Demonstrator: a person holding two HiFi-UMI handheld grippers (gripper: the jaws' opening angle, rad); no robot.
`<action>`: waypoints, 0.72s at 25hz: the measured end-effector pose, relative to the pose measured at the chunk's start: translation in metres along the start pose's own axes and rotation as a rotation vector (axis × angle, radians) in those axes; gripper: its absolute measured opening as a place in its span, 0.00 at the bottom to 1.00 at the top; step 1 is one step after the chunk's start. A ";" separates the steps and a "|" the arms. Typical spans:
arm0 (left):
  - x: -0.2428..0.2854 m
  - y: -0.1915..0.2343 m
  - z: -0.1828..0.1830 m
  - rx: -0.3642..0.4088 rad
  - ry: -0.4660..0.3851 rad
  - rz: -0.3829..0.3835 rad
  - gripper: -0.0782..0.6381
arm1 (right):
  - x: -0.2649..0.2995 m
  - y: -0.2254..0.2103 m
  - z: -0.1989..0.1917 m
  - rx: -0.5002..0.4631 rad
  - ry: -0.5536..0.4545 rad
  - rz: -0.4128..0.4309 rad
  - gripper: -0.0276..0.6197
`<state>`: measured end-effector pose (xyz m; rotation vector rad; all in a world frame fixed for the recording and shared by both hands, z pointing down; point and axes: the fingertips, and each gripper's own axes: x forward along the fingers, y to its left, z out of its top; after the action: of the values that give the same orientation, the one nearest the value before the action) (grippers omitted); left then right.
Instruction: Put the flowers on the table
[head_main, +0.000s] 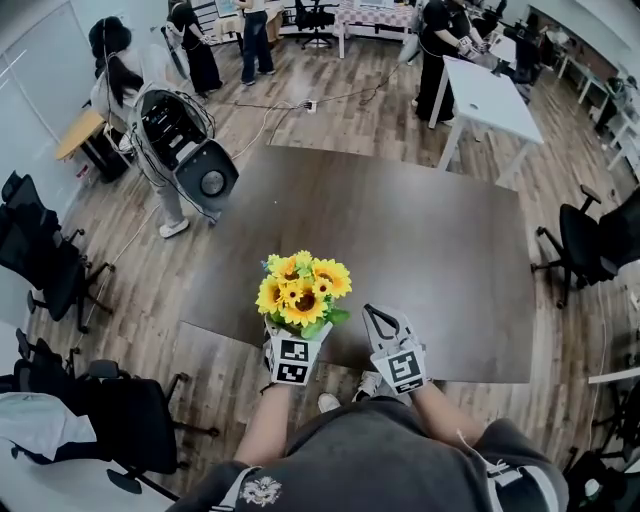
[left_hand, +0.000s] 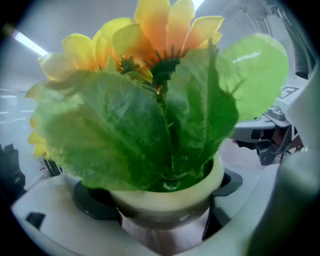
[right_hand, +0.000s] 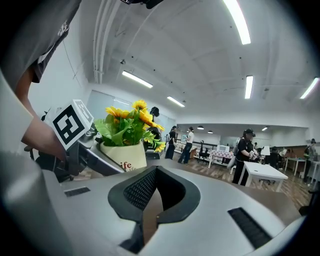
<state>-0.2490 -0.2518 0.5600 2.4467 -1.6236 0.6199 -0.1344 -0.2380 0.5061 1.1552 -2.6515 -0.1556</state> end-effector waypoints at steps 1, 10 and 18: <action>0.007 -0.004 0.000 0.013 0.009 -0.001 0.87 | 0.000 -0.008 -0.003 0.004 0.004 -0.008 0.08; 0.065 -0.038 0.018 0.034 0.019 -0.045 0.87 | 0.004 -0.056 -0.028 0.036 0.022 -0.019 0.08; 0.100 -0.057 0.033 0.031 0.007 -0.029 0.87 | -0.001 -0.103 -0.044 0.059 -0.001 -0.002 0.08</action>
<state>-0.1556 -0.3246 0.5778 2.4826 -1.5850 0.6536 -0.0491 -0.3074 0.5288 1.1765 -2.6721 -0.0789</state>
